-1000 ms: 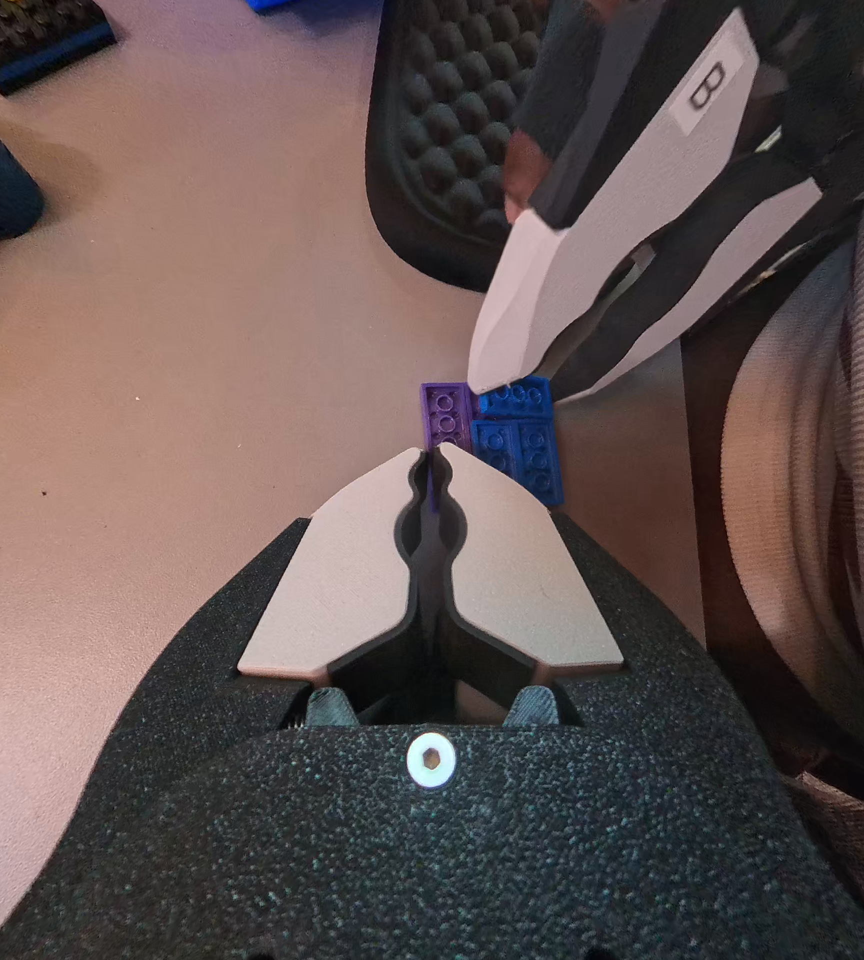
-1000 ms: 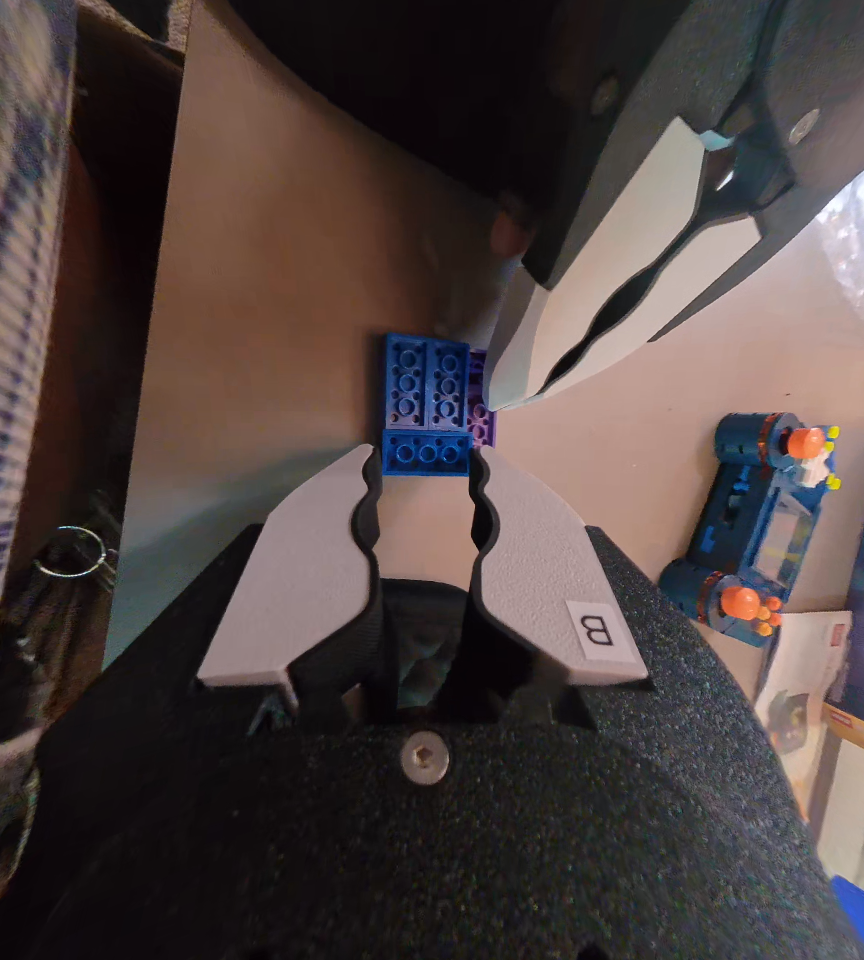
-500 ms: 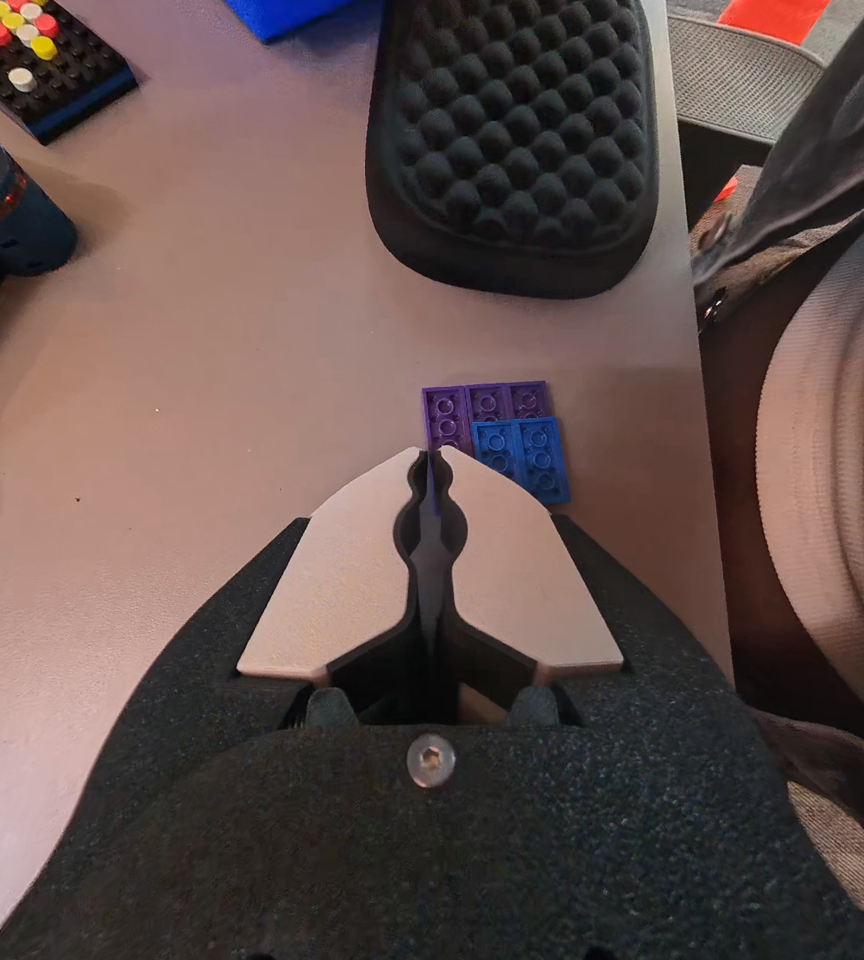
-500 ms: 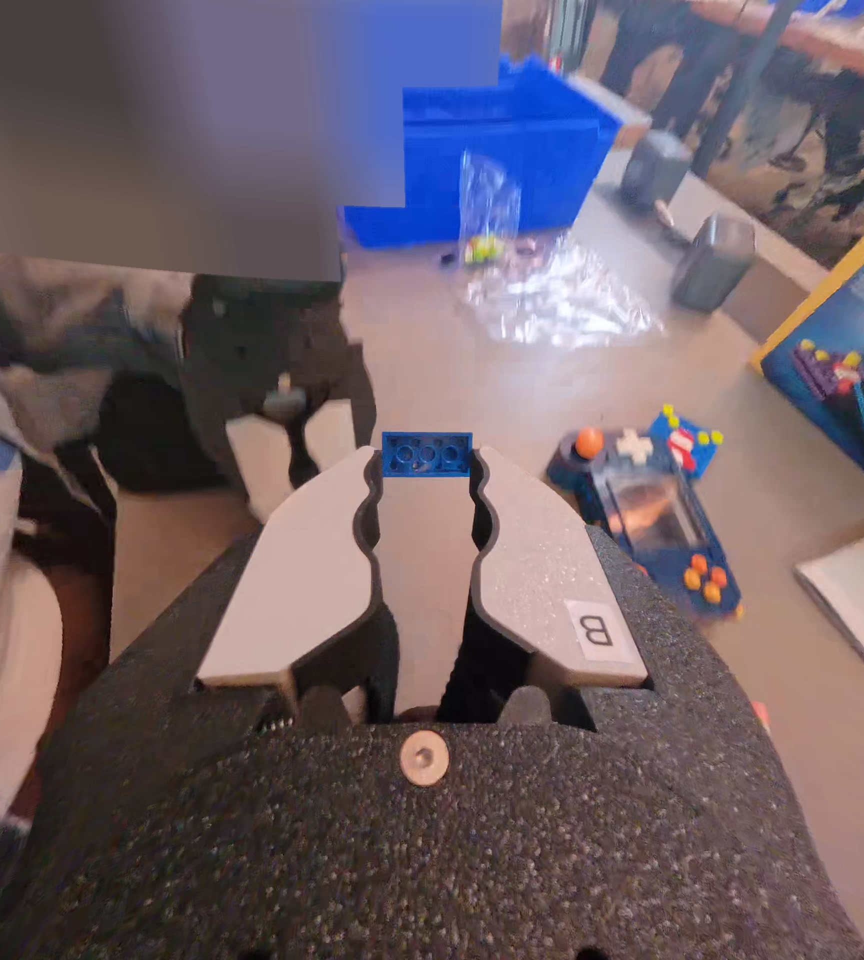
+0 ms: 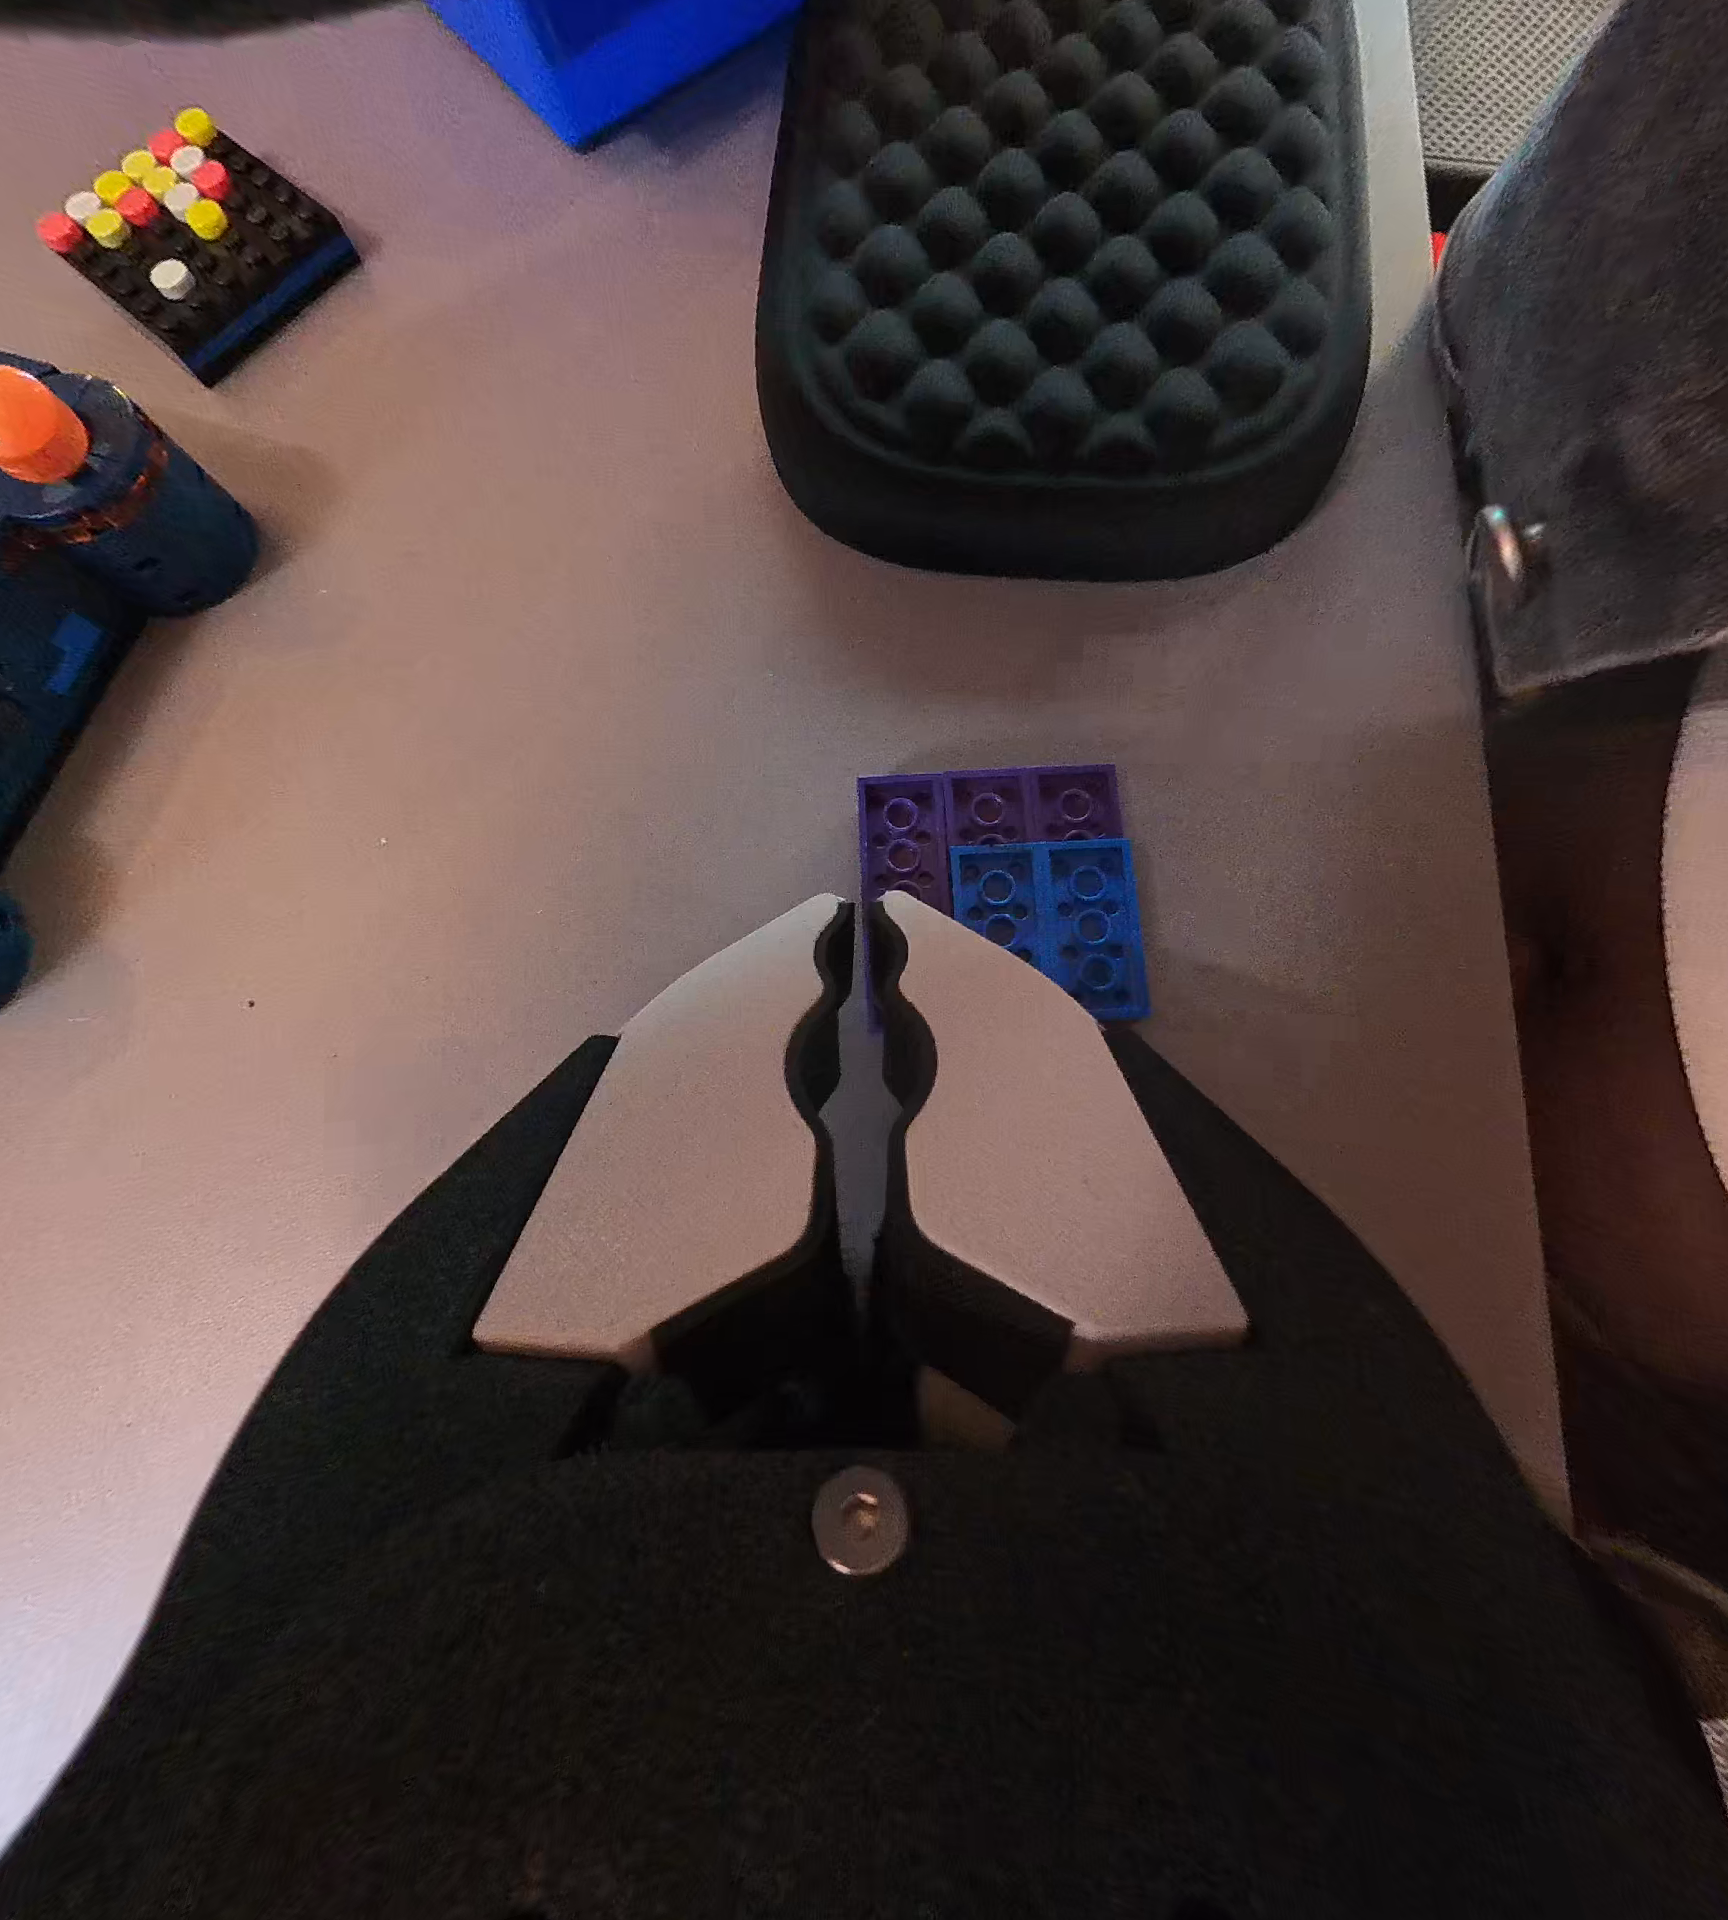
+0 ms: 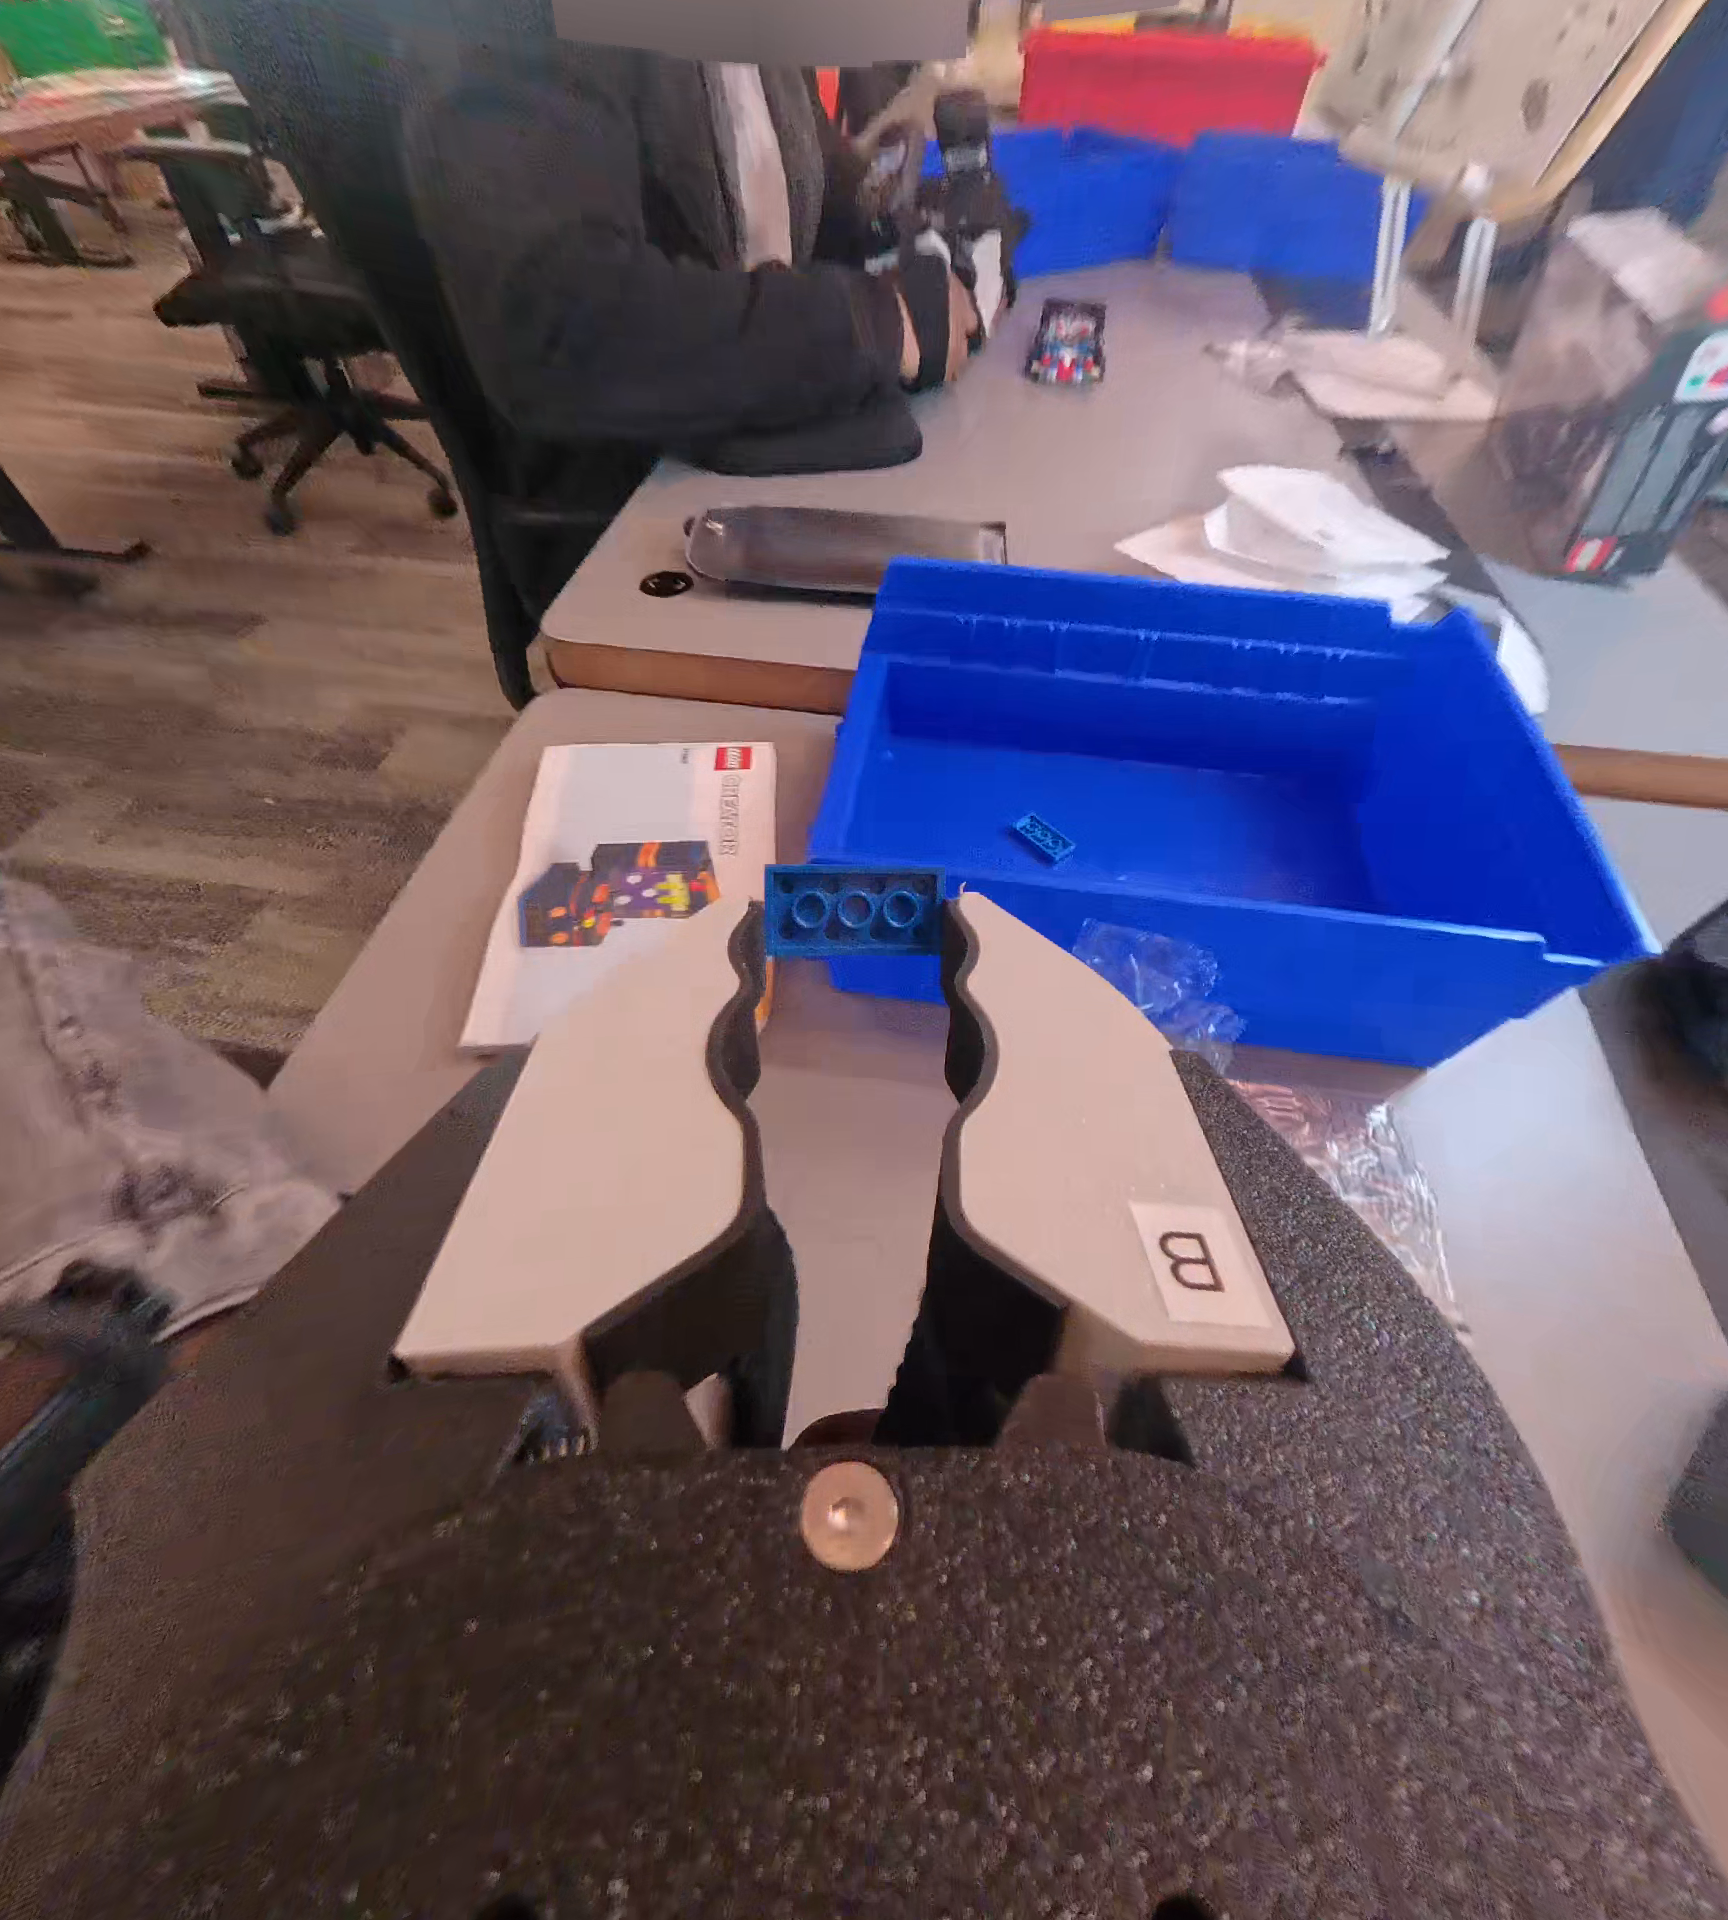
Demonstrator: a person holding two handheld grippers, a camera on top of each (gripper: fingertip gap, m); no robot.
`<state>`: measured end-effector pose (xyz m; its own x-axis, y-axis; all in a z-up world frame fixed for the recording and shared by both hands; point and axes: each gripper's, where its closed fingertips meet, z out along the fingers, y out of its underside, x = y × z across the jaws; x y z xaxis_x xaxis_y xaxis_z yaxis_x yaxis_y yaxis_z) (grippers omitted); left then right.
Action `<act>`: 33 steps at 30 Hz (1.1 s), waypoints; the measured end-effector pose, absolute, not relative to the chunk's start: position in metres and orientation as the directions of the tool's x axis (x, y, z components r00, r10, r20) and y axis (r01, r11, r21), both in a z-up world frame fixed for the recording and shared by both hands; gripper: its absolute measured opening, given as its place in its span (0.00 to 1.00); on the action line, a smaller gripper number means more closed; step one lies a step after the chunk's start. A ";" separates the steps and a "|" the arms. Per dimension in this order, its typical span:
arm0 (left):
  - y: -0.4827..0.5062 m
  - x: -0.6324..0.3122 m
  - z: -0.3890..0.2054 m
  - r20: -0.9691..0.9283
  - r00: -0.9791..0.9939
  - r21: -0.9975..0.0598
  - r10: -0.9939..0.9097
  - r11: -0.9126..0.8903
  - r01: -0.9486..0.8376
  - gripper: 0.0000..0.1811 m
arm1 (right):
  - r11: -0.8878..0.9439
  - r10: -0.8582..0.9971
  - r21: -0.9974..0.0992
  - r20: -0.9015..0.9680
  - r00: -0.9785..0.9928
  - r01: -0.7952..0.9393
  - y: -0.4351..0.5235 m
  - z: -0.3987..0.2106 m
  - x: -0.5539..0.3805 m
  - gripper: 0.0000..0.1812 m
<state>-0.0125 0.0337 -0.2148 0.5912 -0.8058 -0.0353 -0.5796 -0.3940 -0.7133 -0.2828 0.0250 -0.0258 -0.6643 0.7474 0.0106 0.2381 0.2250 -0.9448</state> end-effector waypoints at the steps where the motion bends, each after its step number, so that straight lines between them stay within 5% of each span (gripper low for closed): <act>1: 0.034 -0.012 -0.215 -0.028 0.592 -0.713 -0.806 -0.399 -0.576 0.01 | 0.242 0.747 -0.935 0.011 -0.665 0.257 0.023 -0.031 -0.301 0.18; 5: 0.034 -0.013 -0.215 -0.007 0.593 -0.713 -0.805 -0.411 -0.567 0.01 | 0.302 0.775 -0.897 0.035 -0.631 0.322 0.009 -0.048 -0.374 0.18; 6: 0.034 -0.013 -0.215 -0.004 0.593 -0.714 -0.805 -0.413 -0.566 0.01 | 0.305 0.780 -0.887 0.025 -0.625 0.345 0.006 -0.053 -0.387 0.32; 10: 0.034 -0.013 -0.215 -0.002 0.595 -0.714 -0.804 -0.415 -0.563 0.01 | 0.334 0.769 -0.860 0.013 -0.639 0.385 0.000 -0.060 -0.401 0.47; 16: 0.034 -0.013 -0.215 0.014 0.596 -0.713 -0.803 -0.425 -0.557 0.01 | 0.284 0.773 -0.906 0.022 -0.634 0.315 0.013 -0.026 -0.366 0.40; 23: 0.033 -0.013 -0.215 0.019 0.595 -0.714 -0.803 -0.427 -0.554 0.01 | 0.239 0.895 -0.911 0.073 -0.440 0.336 0.083 0.008 -0.219 0.34; 29: 0.033 -0.012 -0.215 0.039 0.593 -0.713 -0.804 -0.438 -0.547 0.01 | 0.174 0.877 -0.885 -0.060 -0.477 0.432 0.054 -0.078 -0.055 0.26; 33: 0.033 -0.012 -0.215 0.050 0.592 -0.712 -0.804 -0.445 -0.544 0.01 | 0.240 0.875 -0.746 -0.110 -0.471 0.621 0.022 -0.172 0.003 0.26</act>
<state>-0.0119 0.0327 -0.2150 0.5924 -0.8041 0.0501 -0.5436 -0.4448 -0.7118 0.0030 0.0223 -0.1718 -0.4710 0.8752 -0.1101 0.6208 0.2403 -0.7462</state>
